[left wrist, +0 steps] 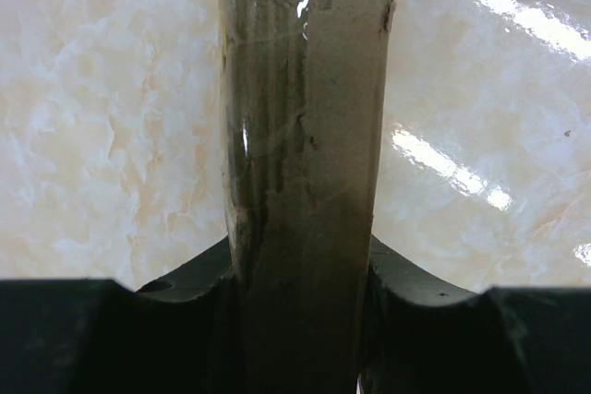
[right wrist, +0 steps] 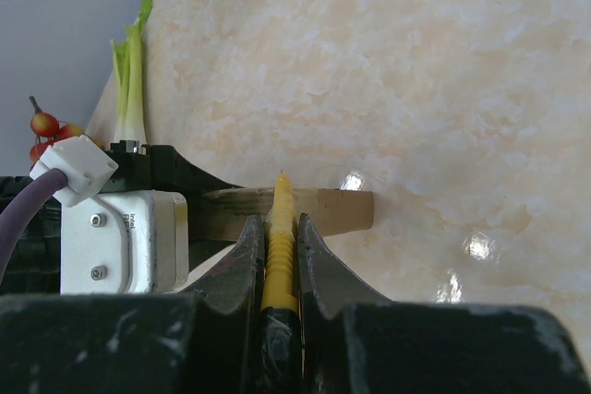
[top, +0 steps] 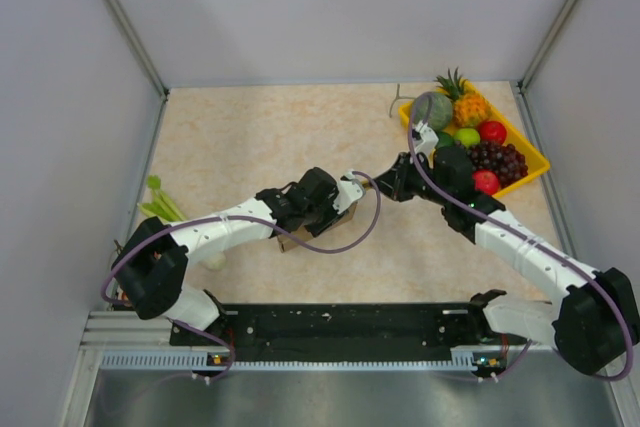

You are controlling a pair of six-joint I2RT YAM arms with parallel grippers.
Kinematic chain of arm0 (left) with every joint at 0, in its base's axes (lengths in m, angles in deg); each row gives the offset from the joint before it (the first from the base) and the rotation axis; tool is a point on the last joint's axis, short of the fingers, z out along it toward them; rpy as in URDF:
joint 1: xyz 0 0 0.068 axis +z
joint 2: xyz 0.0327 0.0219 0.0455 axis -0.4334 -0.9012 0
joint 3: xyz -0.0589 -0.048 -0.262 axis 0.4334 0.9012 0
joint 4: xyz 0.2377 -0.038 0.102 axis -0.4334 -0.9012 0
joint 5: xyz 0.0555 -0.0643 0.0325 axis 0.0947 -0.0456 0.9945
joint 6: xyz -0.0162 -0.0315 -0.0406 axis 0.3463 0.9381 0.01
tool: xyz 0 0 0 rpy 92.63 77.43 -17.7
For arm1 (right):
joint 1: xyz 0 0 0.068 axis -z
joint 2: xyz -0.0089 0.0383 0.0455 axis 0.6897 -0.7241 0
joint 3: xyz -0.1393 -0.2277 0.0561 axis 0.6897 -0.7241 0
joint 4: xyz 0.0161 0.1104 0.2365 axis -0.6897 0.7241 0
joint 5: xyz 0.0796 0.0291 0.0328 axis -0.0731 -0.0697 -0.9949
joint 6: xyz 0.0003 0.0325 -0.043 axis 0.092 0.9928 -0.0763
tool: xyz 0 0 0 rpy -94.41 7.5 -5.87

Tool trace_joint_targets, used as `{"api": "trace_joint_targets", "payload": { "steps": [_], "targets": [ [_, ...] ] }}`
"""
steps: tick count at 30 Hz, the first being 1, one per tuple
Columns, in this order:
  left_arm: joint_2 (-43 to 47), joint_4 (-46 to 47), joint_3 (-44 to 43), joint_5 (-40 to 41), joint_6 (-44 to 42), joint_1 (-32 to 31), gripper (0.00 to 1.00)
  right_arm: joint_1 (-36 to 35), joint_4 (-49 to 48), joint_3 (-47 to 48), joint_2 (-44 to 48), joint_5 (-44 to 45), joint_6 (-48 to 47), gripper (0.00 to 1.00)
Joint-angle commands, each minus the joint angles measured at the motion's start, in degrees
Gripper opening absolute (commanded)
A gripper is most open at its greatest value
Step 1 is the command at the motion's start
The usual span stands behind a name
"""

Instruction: Unpack the express box

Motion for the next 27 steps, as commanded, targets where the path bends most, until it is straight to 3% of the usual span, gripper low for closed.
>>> {"api": "trace_joint_targets", "payload": {
  "steps": [1, 6, 18, 27],
  "targets": [
    [-3.14, 1.44, 2.73, -2.77, 3.37, -0.07, 0.31, -0.86, -2.42, 1.53, -0.81, -0.70, -0.12, 0.00],
    [-3.41, 1.88, 2.64, -2.51, 3.11, -0.07, 0.30, -1.39, 0.56, 1.88, -1.34, -0.97, -1.17, 0.00],
    [-4.81, 3.72, 3.17, 1.70, 4.16, -0.07, 0.22, -1.92, 20.67, 5.13, -2.22, -3.43, -6.71, 0.00],
    [-7.27, 2.50, 1.94, 3.03, 5.74, 0.28, 0.17, -1.83, 27.28, 7.33, -0.55, -4.22, -6.72, 0.00]
  ]
}}
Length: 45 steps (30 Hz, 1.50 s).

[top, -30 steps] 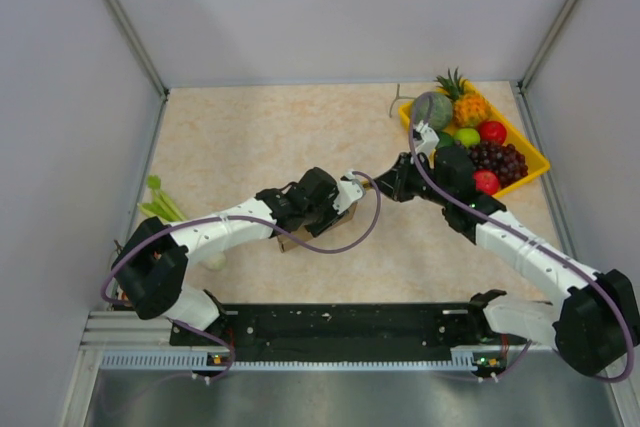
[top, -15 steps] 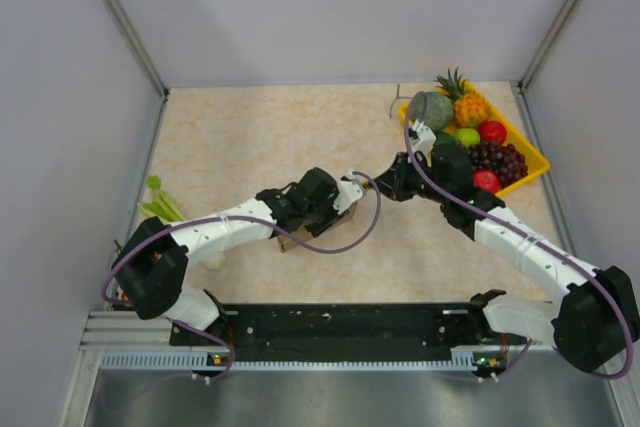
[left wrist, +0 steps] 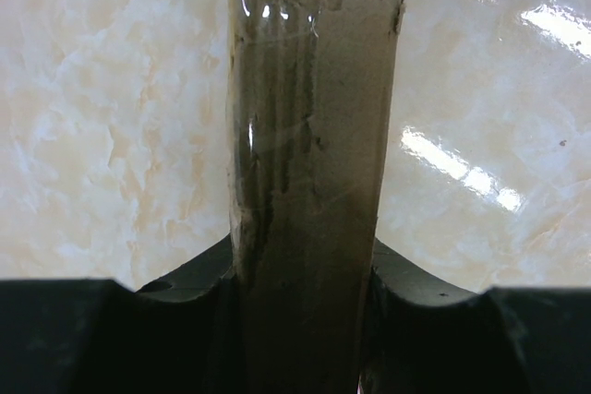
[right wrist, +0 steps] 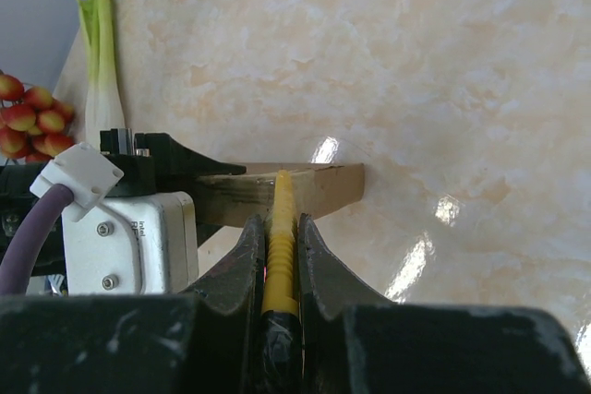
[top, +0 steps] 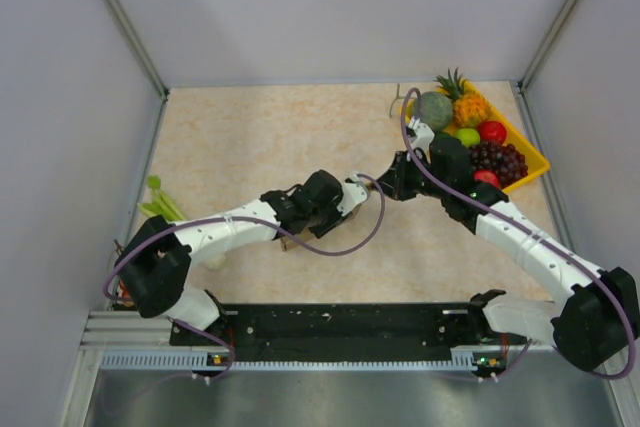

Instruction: Unpack the express box

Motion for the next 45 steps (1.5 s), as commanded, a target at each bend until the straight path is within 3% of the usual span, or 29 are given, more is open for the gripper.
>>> {"api": "trace_joint_targets", "payload": {
  "steps": [1, 26, 31, 32, 36, 41, 45],
  "targets": [
    [-6.25, 1.55, 1.68, 0.51, 5.72, 1.72, 0.17, -1.28, 14.69, 0.27, 0.91, -4.05, -1.29, 0.00],
    [-8.71, -0.56, -0.61, -2.03, 6.08, 3.83, 0.13, -1.28, 18.48, -2.81, 6.98, -0.27, -0.42, 0.00],
    [-7.66, -0.21, -0.70, -4.74, 6.16, 3.74, 0.25, -0.76, 17.25, 0.35, 8.82, 4.64, 1.07, 0.00],
    [-7.22, -0.03, -0.78, -5.11, 6.34, 3.83, 0.33, -0.41, 15.94, 0.88, 9.26, 5.70, 1.69, 0.00],
    [-6.43, -0.03, -1.92, -6.69, 6.78, 3.83, 0.46, 0.74, 13.39, 3.25, 9.79, 7.90, 3.62, 0.00],
    [-5.81, 0.50, -2.10, -8.54, 7.04, 3.74, 0.49, 1.35, 7.94, 3.52, 8.83, 7.29, 4.68, 0.00],
    [-6.16, 0.67, -1.58, -9.15, 6.61, 3.75, 0.41, 1.44, 1.62, 3.34, 6.46, 6.68, 5.47, 0.00]
  ]
}}
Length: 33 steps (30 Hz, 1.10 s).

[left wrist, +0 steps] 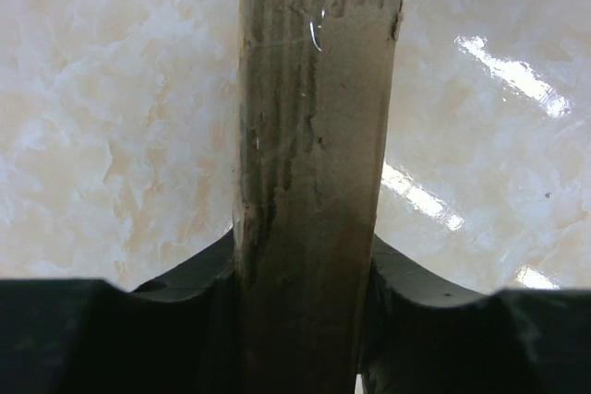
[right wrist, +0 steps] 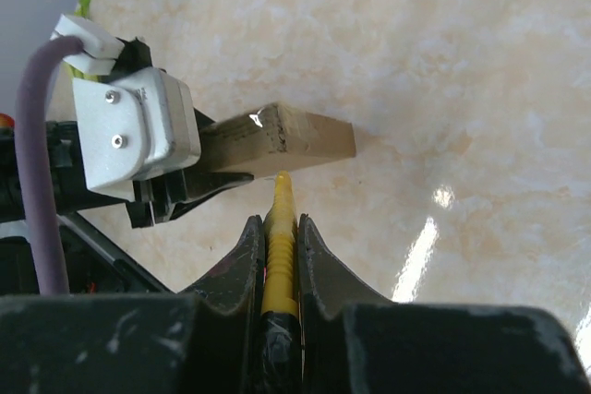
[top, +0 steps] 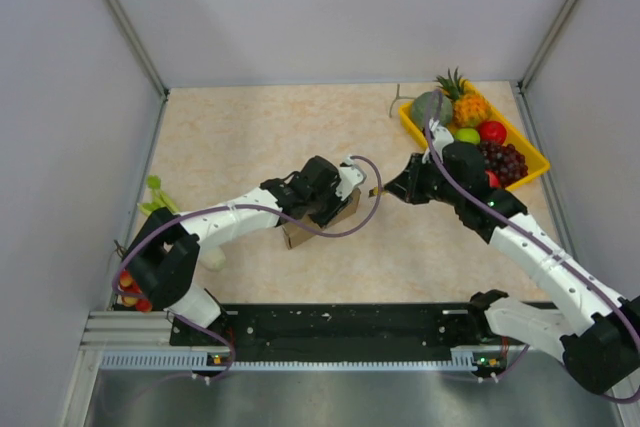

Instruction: Unpack the express box

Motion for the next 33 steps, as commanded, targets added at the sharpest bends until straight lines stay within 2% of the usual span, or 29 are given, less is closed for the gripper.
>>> {"api": "trace_joint_targets", "payload": {
  "steps": [1, 8, 19, 33],
  "targets": [
    [-2.90, 0.11, 2.64, -3.93, 1.55, -0.19, 0.36, 0.39, -11.69, 2.32, -1.85, -0.06, 1.54, 0.00],
    [-3.08, -0.33, 3.00, -4.28, 0.59, -0.19, 0.32, 0.39, -19.89, 2.05, -6.77, -0.94, 2.24, 0.00],
    [-3.43, -0.42, 2.91, -4.55, 0.24, -0.10, 0.30, 0.39, -20.34, 2.84, -10.99, -1.46, 1.01, 0.00],
    [-4.22, -0.25, 3.00, -4.11, 0.50, -0.19, 0.28, 0.39, -20.34, 2.31, -11.88, -3.92, 1.63, 0.00]
  ]
}}
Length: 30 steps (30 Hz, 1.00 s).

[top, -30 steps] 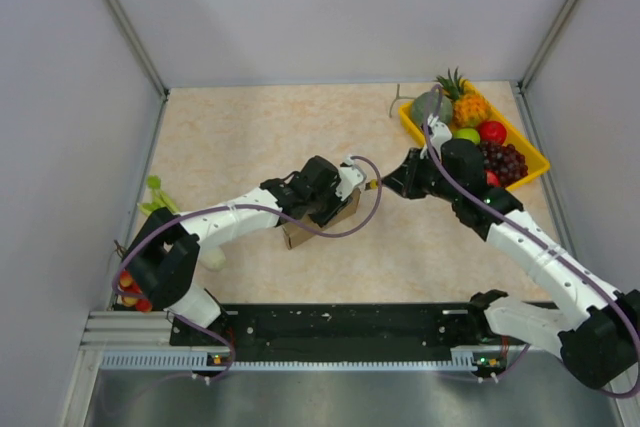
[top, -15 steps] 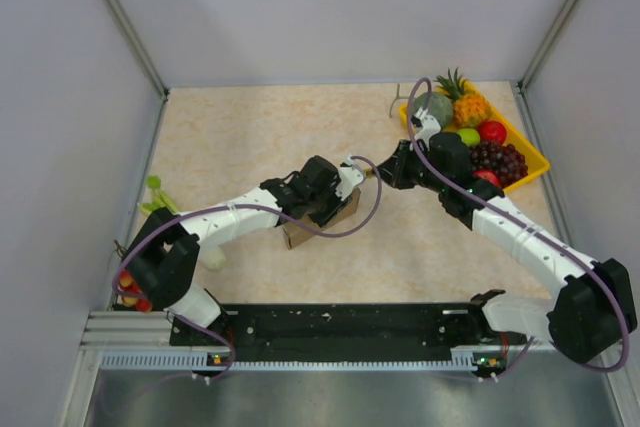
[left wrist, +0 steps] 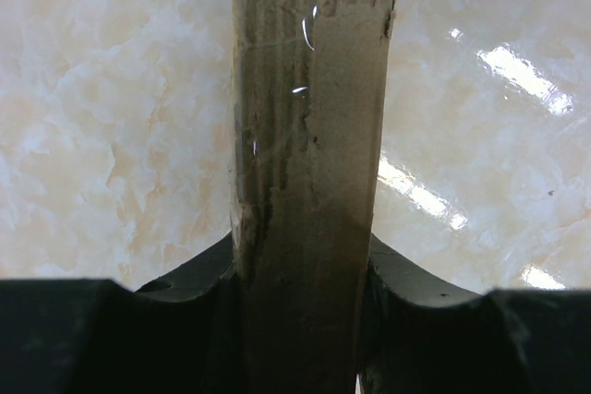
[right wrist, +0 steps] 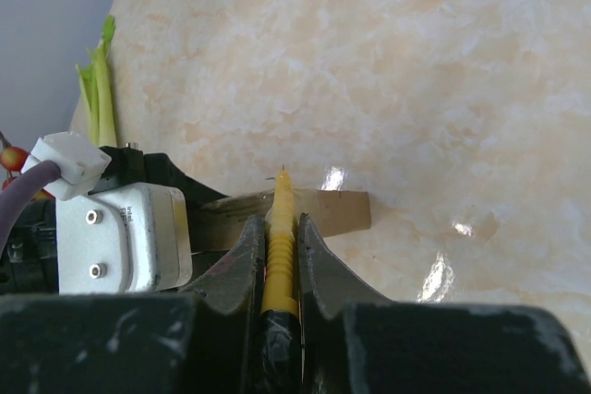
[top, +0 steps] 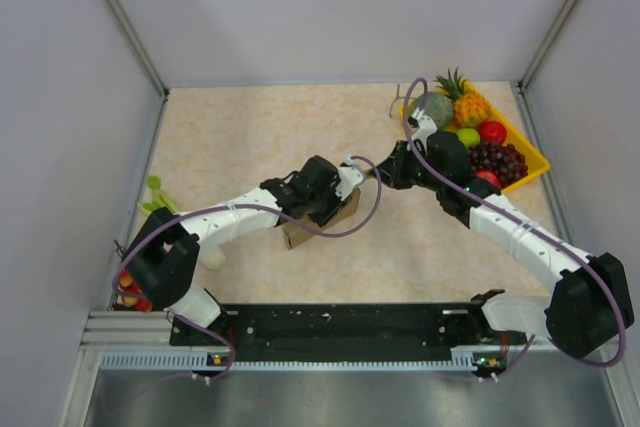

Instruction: Unpack the express box

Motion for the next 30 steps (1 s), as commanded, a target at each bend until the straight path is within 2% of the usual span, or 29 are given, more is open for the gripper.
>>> {"api": "trace_joint_targets", "payload": {
  "steps": [1, 9, 13, 17, 30],
  "targets": [
    [-4.35, -0.51, 2.93, -3.65, 1.29, -0.41, 0.28, 0.15, -2.50, 2.34, -0.07, -2.17, 0.10, 0.00],
    [-5.14, -0.51, 2.49, -3.12, 1.72, -0.32, 0.26, 0.15, 1.45, 0.49, 0.63, -2.26, -1.66, 0.00],
    [-6.02, -0.77, 1.96, -2.25, 1.90, -0.41, 0.20, -0.11, 3.91, -0.74, 1.24, -3.32, -2.19, 0.00],
    [-6.64, -1.21, 1.79, 0.12, 2.34, -0.32, 0.17, -0.20, 6.02, -2.23, 2.82, -4.46, -1.67, 0.00],
    [-7.52, -1.65, 1.44, 1.19, 2.96, -0.23, 0.16, -0.20, 11.29, -1.89, 6.52, -2.44, -1.84, 0.00]
  ]
}}
